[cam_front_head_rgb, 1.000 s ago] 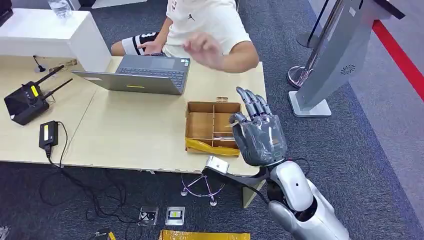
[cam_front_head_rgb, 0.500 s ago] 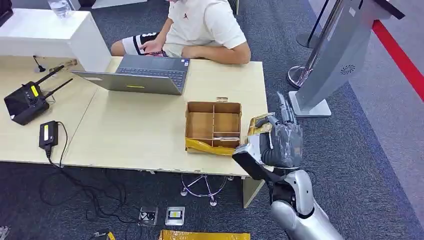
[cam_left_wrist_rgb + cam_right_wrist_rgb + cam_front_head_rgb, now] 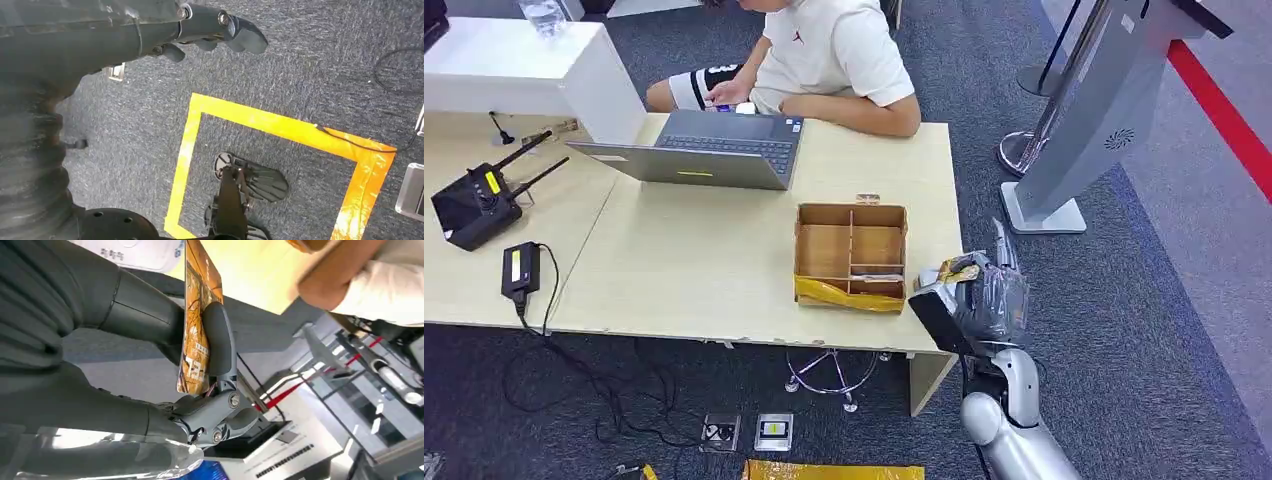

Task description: Pass the card to the sensor for recognition and then transmit it.

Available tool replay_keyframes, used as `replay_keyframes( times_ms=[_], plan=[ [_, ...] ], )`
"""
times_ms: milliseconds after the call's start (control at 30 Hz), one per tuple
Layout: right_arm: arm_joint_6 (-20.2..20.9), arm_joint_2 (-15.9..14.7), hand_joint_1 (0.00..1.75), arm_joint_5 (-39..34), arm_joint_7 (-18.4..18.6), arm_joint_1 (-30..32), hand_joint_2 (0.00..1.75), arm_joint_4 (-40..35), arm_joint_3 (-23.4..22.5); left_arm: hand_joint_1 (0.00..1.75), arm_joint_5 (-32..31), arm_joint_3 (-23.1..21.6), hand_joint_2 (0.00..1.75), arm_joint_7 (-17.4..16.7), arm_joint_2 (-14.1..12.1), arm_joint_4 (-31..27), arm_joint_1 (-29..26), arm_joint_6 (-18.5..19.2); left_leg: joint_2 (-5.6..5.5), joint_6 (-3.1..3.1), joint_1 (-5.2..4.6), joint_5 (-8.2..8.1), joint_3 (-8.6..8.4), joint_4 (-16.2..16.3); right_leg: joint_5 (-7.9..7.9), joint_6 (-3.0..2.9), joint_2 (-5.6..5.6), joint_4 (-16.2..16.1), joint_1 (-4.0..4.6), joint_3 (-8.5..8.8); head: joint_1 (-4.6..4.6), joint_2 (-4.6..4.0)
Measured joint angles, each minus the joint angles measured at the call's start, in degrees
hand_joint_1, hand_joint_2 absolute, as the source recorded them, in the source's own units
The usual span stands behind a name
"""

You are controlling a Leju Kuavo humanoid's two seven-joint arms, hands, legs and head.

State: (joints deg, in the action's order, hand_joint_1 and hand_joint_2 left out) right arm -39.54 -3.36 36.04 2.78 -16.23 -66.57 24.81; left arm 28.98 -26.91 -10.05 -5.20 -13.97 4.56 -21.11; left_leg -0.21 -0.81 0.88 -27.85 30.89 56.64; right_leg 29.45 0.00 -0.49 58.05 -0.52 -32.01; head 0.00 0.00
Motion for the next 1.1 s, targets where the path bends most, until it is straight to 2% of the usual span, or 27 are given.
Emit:
replay_keyframes(
  times_ms=[633,1100],
  plan=[
    [-0.02,4.7,1.75,-2.45,-3.98,0.23,1.75,12.45,-7.15,0.0,0.59,-0.85,1.75,-0.02,0.24,0.02,0.03,-0.15,0.02,0.0,0.0,0.0,0.0,0.0,0.0,0.0,0.04,0.0,0.0,-0.01,0.0,0.0],
    [-0.07,5.81,1.75,-0.76,-1.75,-0.17,1.75,17.37,-9.05,0.0,0.94,-1.7,1.75,-0.18,0.28,0.24,0.07,-0.11,0.02,0.0,0.0,0.0,-0.01,0.0,0.0,0.0,0.04,0.0,0.0,-0.01,0.0,0.0]
  ],
)
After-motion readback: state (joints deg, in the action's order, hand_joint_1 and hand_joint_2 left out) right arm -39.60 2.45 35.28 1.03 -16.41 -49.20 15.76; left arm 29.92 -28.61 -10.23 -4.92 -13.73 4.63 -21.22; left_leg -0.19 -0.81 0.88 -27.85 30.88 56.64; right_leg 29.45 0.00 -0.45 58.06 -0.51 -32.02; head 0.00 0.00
